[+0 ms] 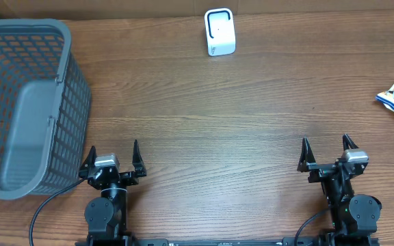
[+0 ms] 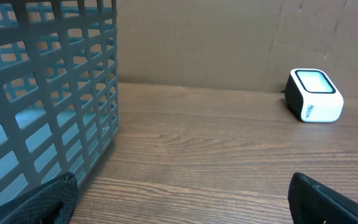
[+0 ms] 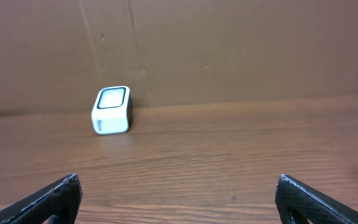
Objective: Scan the item barcode
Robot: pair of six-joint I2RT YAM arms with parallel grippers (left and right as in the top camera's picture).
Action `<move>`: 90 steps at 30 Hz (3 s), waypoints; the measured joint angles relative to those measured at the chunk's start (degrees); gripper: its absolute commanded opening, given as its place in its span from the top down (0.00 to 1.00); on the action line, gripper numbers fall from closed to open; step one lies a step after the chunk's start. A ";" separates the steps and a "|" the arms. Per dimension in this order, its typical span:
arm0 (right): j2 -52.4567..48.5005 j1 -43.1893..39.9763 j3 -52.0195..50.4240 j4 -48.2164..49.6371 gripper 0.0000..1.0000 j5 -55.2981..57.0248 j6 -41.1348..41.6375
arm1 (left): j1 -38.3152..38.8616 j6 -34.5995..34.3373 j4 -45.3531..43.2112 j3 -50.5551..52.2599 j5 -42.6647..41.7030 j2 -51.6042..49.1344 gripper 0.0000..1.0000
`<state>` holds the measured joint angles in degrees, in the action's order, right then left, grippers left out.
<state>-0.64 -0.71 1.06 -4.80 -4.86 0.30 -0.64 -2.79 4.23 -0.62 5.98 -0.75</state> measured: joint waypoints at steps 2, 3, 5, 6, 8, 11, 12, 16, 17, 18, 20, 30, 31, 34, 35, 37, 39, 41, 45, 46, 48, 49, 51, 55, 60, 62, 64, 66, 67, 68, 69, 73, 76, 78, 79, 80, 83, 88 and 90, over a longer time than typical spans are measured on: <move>0.02 0.00 0.00 0.02 0.00 0.24 -3.08 | 0.00 0.00 0.00 0.00 0.00 0.00 0.00; 0.02 0.00 0.00 -0.02 0.00 0.39 -3.98 | 0.00 0.00 0.00 0.00 0.00 0.00 0.00; 0.02 0.00 0.00 -0.04 0.00 0.42 -5.14 | 0.00 0.00 0.00 0.00 0.00 0.00 0.00; 0.02 0.00 0.00 0.00 0.00 0.42 -5.49 | 0.00 0.00 0.00 0.00 0.00 0.00 0.00; 0.02 0.00 0.00 -0.02 0.00 0.48 -6.12 | 0.00 0.00 0.00 0.00 0.00 0.00 0.00; 0.02 0.00 0.00 -0.04 0.00 0.63 -6.27 | 0.00 0.00 0.00 0.00 0.00 0.00 0.00; 0.02 0.00 0.00 -0.11 0.00 0.66 -6.23 | 0.00 0.00 0.00 0.00 0.00 0.00 0.00; 0.02 0.00 0.00 -0.35 0.00 0.83 -5.49 | 0.00 0.00 0.00 0.00 0.00 0.00 0.00; 0.00 0.00 0.00 -0.39 0.00 0.94 -5.42 | 0.00 0.00 -0.02 0.00 0.00 0.00 0.00; 0.02 0.00 0.00 -0.37 0.00 1.27 -5.31 | 0.00 0.00 0.00 0.00 0.00 0.00 0.00; 0.02 0.00 0.00 -0.37 0.00 1.44 -5.18 | 0.00 0.00 0.00 0.00 0.00 0.00 0.00; 0.02 0.00 0.00 -0.33 0.00 1.90 -5.01 | 0.00 0.00 0.00 0.00 0.00 0.00 0.00; 0.02 0.00 0.00 -0.35 0.00 1.90 -4.98 | 0.00 0.00 0.00 0.00 0.00 0.00 0.00; 0.02 0.00 0.00 -0.33 0.00 1.90 -5.01 | 0.00 0.00 0.00 0.00 0.00 0.00 0.00; 0.00 0.00 0.00 -0.33 0.00 1.88 -5.03 | 0.00 0.00 0.00 0.00 0.00 0.00 0.00; 0.02 0.00 0.00 -0.35 0.00 1.90 -5.01 | 0.00 0.00 0.00 0.00 0.00 0.00 0.00; 0.02 0.00 0.00 -0.33 0.00 1.88 -5.01 | 0.00 0.00 0.00 0.00 0.00 0.00 0.00; 0.02 0.00 0.00 -0.35 0.00 1.88 -5.01 | 0.00 0.00 0.00 0.00 0.00 0.00 0.00; 0.02 0.00 0.00 -0.35 0.00 1.90 -4.98 | 0.00 0.00 0.00 0.00 0.00 0.00 0.00; 0.02 0.00 0.00 -0.31 0.00 1.90 -5.01 | 0.00 0.00 0.00 0.02 0.00 0.00 0.00; 0.02 0.00 0.00 -0.33 0.00 1.90 -5.01 | 0.00 0.00 0.00 0.00 0.00 0.00 0.00; 0.02 0.00 0.00 -0.37 0.00 1.90 -5.01 | 0.00 0.00 0.00 0.00 0.00 0.00 0.00; 0.02 0.00 0.00 -0.33 0.00 1.90 -5.01 | 0.00 0.00 0.00 0.00 0.00 0.00 0.00; 0.02 0.00 0.00 -0.35 0.00 1.90 -5.01 | 0.00 0.00 0.00 0.00 0.00 0.00 0.00; 0.02 0.00 0.00 -0.37 0.00 1.90 -5.01 | 0.00 0.00 0.00 0.00 0.00 0.00 0.00; 0.02 0.00 0.00 -0.33 0.00 1.90 -4.98 | 0.00 0.00 0.00 0.00 0.00 0.00 0.00; 0.02 0.00 0.00 -0.33 0.00 1.90 -5.01 | 0.00 0.00 0.00 0.00 0.00 0.00 0.00; 0.02 0.00 0.00 -0.35 0.00 1.92 -5.01 | 0.00 0.00 0.00 0.00 0.00 0.00 0.00; 0.02 0.00 0.00 -0.35 0.00 1.92 -5.01 | 0.00 0.00 0.00 0.00 0.00 0.00 0.00; 0.00 0.00 0.00 -0.35 0.00 1.90 -4.98 | 0.00 0.00 0.00 0.00 0.00 0.00 0.00; 0.02 0.00 0.00 -0.31 0.00 1.90 -5.01 | 0.00 0.00 0.00 0.00 0.00 0.00 0.00; 0.02 0.00 0.00 -0.35 0.00 1.90 -5.01 | 0.00 0.00 -0.02 0.00 0.00 0.00 0.00; 0.02 0.00 0.00 -0.35 0.00 1.90 -5.01 | 0.00 0.00 0.00 0.00 0.00 0.00 0.00; 0.02 0.00 0.00 -0.31 0.00 1.90 -4.98 | 0.00 0.00 0.00 0.00 0.00 0.00 0.00; 0.00 0.00 0.00 -0.35 0.00 1.90 -5.01 | 0.00 0.00 0.00 0.00 0.00 0.00 0.00; 0.02 0.00 0.00 -0.33 0.00 1.90 -5.01 | 0.00 0.00 0.00 0.00 0.00 0.00 0.00; 0.00 0.00 0.00 -0.35 0.00 1.90 -4.98 | 0.00 0.00 0.00 0.00 0.00 0.00 0.00; 0.02 0.00 0.00 -0.33 0.00 1.90 -5.01 | 0.00 0.00 0.00 0.00 0.00 0.00 0.00; 0.02 0.00 0.00 -0.33 0.00 1.90 -4.98 | 0.00 0.00 0.00 0.00 0.00 0.00 0.00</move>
<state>-0.62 -0.71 1.06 -5.13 -2.96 -4.69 -0.64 -2.79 4.23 -0.62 5.98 -0.75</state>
